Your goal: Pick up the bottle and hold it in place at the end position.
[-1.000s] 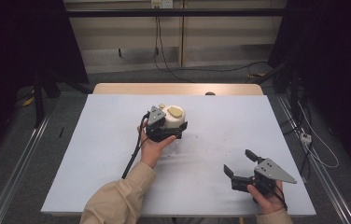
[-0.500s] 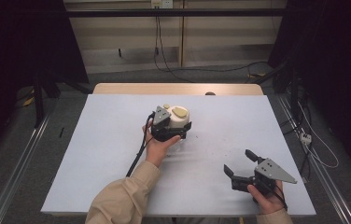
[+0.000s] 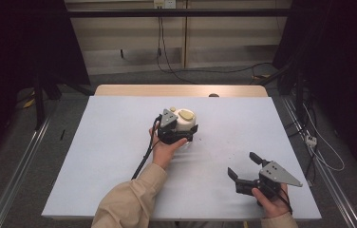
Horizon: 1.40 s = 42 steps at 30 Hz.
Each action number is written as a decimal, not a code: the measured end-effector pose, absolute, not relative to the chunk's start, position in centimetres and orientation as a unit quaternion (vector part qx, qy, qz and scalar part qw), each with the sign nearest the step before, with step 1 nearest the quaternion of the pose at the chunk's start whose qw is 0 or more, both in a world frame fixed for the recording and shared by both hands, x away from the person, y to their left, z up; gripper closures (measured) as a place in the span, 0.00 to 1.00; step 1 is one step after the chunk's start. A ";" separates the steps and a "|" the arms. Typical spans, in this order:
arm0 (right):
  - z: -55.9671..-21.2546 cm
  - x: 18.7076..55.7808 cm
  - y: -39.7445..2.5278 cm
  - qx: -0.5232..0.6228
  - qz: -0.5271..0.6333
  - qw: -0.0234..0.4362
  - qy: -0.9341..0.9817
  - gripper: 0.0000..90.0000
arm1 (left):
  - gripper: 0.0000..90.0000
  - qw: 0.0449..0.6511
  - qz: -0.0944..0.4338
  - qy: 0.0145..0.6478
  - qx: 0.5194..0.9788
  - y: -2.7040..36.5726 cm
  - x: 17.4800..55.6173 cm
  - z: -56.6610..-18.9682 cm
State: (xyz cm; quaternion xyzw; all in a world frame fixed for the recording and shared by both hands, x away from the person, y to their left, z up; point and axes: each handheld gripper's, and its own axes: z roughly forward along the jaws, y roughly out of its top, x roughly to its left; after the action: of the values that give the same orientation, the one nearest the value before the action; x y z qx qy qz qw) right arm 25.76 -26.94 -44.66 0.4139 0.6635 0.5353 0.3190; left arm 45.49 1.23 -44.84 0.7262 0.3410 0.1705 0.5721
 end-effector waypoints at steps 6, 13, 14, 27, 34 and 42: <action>-44.7 25.8 -26.9 0.411 0.537 0.317 0.665 0.05 | 0.07 0.570 0.174 0.337 0.729 0.9 45.4 -45.2; -44.7 25.8 -26.9 0.411 0.537 0.316 0.666 0.05 | 0.07 0.574 0.175 0.330 0.729 0.6 45.2 -45.4; -44.7 25.8 -26.9 0.411 0.537 0.316 0.666 0.05 | 0.07 0.574 0.175 0.327 0.730 0.7 45.2 -45.4; -44.8 26.0 -26.5 0.405 0.532 0.313 0.675 0.05 | 0.07 0.566 0.169 0.328 0.737 1.2 44.4 -45.6; -44.8 26.3 -26.0 0.398 0.531 0.309 0.681 0.05 | 0.07 0.565 0.169 0.324 0.740 1.5 44.1 -45.6; -44.8 26.7 -25.3 0.391 0.530 0.289 0.695 0.05 | 0.06 0.569 0.171 0.318 0.739 1.6 44.1 -45.8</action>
State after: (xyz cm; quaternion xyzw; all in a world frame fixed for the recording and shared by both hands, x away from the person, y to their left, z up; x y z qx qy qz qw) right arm 26.68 -25.32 -44.81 0.3906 0.6950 0.5300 0.2891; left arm 44.11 1.58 -45.75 0.7392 0.3180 0.1708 0.5686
